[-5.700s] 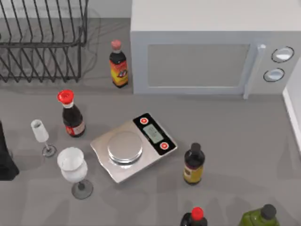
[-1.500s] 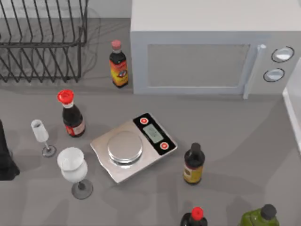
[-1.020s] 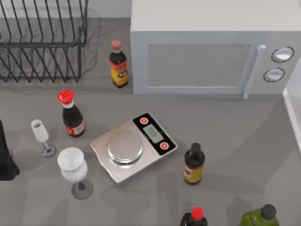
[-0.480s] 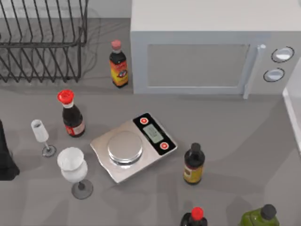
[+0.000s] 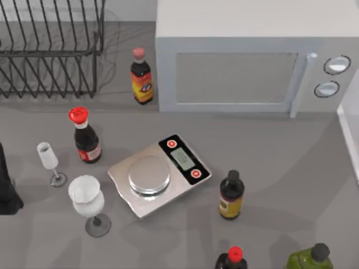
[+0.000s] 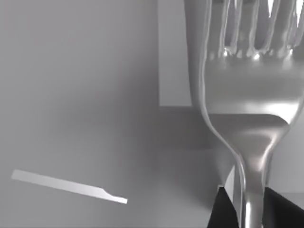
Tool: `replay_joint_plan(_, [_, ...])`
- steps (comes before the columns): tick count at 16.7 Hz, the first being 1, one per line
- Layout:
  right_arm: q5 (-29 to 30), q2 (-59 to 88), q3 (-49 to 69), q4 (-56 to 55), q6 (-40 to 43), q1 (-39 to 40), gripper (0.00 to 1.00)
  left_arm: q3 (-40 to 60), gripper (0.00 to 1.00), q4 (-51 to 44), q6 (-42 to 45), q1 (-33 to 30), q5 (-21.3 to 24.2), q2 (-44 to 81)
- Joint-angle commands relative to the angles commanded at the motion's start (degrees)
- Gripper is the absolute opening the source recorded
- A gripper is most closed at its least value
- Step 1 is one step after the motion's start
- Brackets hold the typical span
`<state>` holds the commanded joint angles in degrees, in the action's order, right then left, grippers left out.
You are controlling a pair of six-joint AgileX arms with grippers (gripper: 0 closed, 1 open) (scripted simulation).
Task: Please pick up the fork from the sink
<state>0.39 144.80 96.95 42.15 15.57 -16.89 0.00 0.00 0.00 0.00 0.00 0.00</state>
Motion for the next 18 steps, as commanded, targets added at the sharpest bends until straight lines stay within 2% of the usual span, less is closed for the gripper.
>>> replay_joint_plan(6, [-0.8, -4.1, 3.8, 5.1, -0.6, 0.1, 0.00, 0.0, 1.00, 0.0, 0.0, 0.0, 0.0, 0.0])
replay_joint_plan(13, [-0.9, -12.1, 15.1, 25.3, -0.4, 0.0, 0.00, 0.0, 1.00, 0.0, 0.0, 0.0, 0.0, 0.0])
replay_joint_plan(18, [-0.9, -13.7, 16.8, 27.9, -0.4, 0.1, 0.00, 0.0, 1.00, 0.0, 0.0, 0.0, 0.0, 0.0])
